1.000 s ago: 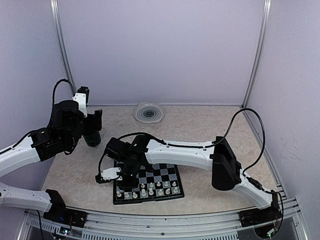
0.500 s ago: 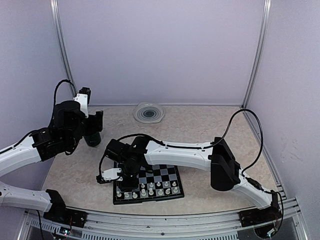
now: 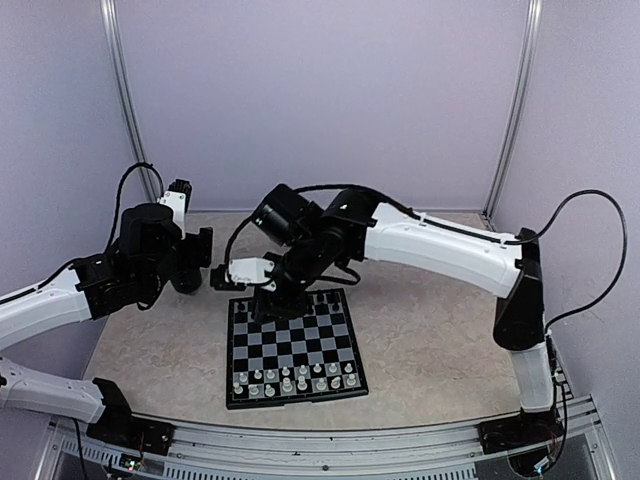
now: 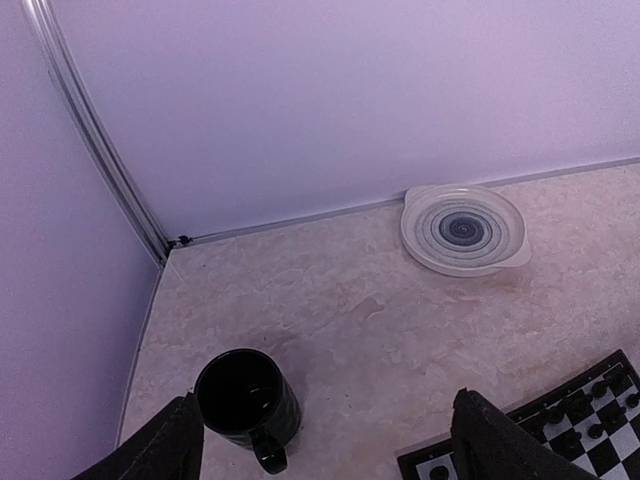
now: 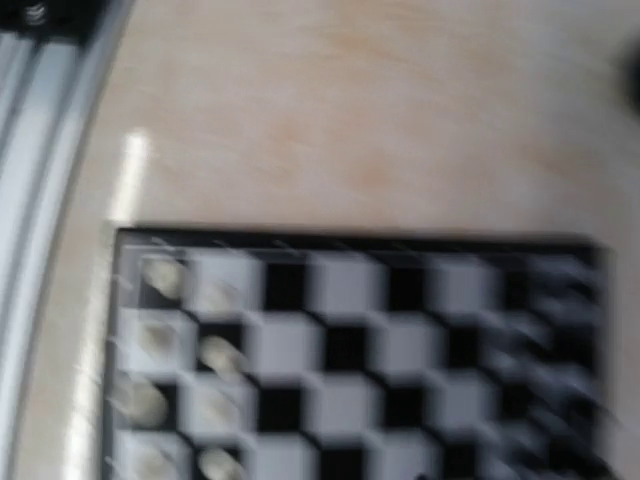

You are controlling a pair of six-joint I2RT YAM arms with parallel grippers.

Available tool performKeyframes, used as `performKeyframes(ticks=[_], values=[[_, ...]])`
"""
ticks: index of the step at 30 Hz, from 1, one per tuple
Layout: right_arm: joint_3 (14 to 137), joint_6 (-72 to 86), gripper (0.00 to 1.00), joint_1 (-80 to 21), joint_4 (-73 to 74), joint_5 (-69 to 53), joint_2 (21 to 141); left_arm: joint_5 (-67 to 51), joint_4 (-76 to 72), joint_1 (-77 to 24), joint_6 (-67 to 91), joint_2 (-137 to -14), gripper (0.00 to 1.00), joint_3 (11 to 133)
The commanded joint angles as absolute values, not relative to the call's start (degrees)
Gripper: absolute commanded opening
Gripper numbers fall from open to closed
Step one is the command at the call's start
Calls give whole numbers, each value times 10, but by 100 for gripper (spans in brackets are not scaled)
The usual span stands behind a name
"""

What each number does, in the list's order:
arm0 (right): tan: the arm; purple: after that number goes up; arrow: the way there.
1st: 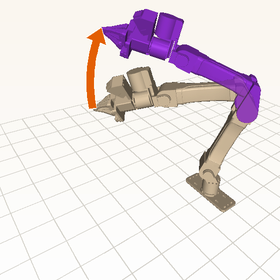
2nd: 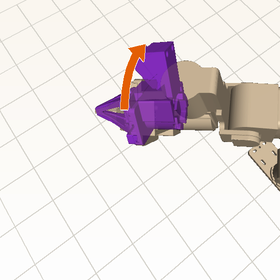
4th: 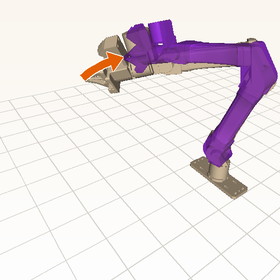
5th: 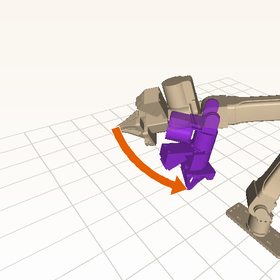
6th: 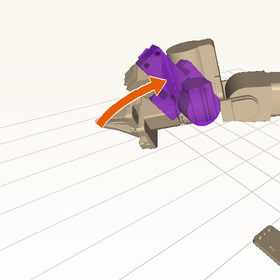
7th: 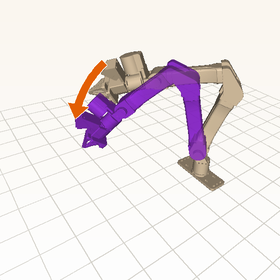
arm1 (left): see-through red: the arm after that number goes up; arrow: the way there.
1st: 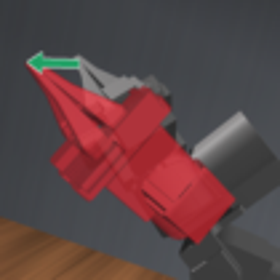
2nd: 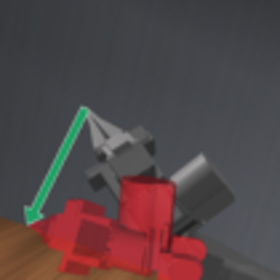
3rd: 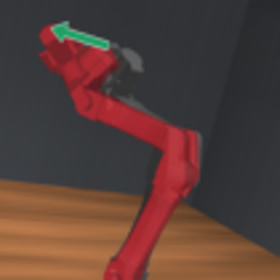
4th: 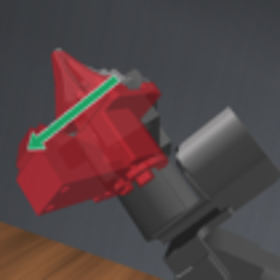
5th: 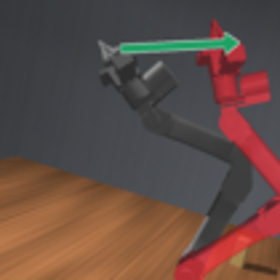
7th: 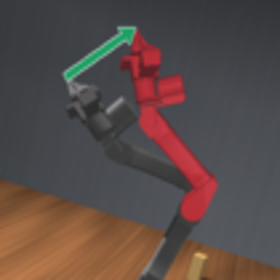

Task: Set up the chess pieces on the board
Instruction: Reset both arms

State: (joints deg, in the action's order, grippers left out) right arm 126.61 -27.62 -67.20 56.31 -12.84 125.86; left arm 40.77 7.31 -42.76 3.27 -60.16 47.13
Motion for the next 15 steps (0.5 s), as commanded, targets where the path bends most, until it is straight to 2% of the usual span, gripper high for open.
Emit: performKeyframes(ticks=[1,4,13,15], values=[[1171,-285,41,-589,521,-102,1155,391,62,-424,29,-602,85,488],[1082,-287,41,-528,471,-80,1095,370,73,-424,36,-604,88,507],[888,-273,42,-350,341,-132,934,307,131,-372,32,-623,93,560],[859,-255,45,-309,309,-142,901,290,134,-351,33,-628,93,568]])
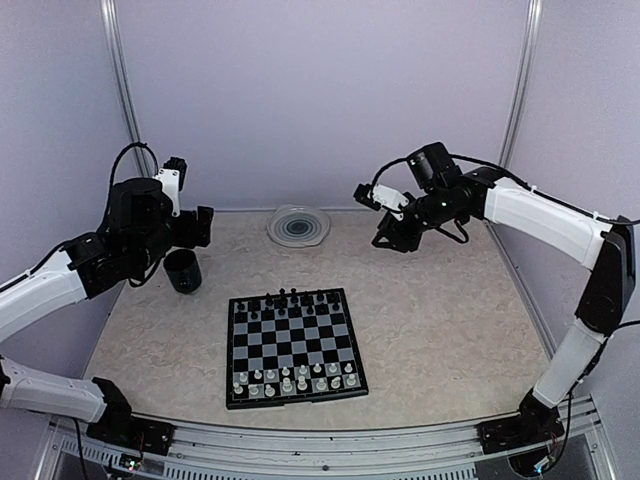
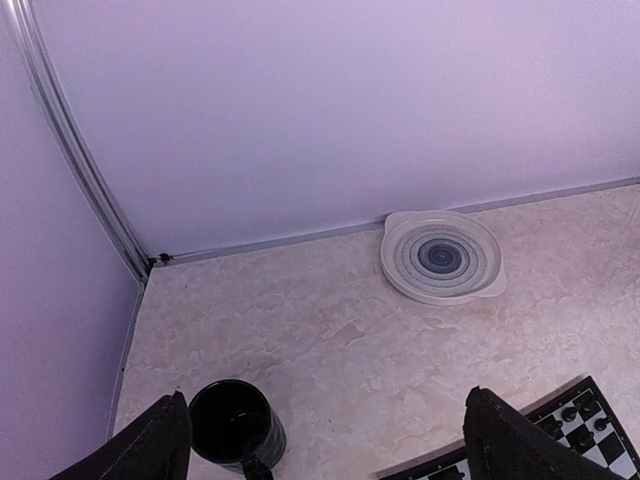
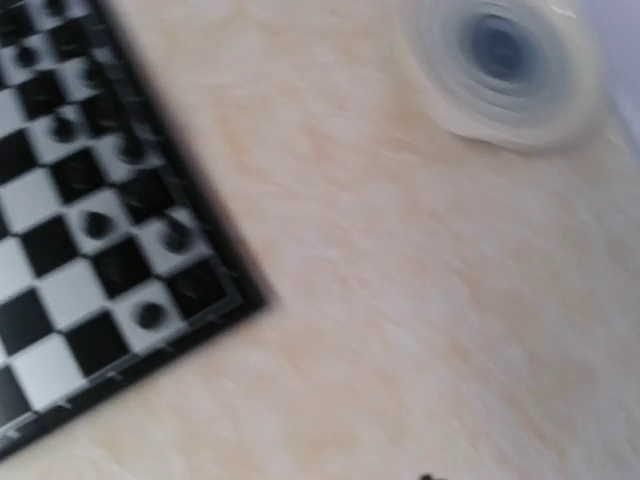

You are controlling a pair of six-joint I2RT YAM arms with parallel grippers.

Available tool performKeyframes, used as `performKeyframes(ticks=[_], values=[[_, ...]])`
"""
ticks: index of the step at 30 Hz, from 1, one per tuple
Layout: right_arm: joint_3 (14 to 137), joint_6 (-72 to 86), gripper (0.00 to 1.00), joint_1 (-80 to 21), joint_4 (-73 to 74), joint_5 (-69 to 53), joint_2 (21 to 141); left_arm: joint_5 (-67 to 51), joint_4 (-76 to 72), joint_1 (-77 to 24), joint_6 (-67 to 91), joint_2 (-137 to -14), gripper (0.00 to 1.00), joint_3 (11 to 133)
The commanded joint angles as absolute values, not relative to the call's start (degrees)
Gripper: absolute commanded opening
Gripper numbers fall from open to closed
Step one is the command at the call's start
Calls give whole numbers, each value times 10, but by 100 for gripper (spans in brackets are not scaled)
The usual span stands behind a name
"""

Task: Set up the chess pieces on the board
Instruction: Reset both arms

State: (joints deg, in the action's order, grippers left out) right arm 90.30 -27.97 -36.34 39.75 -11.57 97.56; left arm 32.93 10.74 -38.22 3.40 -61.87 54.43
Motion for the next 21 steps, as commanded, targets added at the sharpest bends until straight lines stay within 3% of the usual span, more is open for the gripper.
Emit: performKeyframes(ticks=[1,3,5,10,15,21], values=[[848,-239,49,-282,292,-155,879,283,132,-342,34,-629,94,568],[821,-194,65,-224,254,-174,848,273,120,-326,40,-632,96,559],[777,-141,96,-147,200,-186,819,272,106,-315,50,-633,99,543],[652,-26,99,-18,80,-210,722,221,89,-280,89,-628,99,519],[620,-1,99,12,58,-165,683,183,91,-250,115,-627,99,522],[622,-2,99,13,54,-210,690,170,83,-244,114,-615,99,508]])
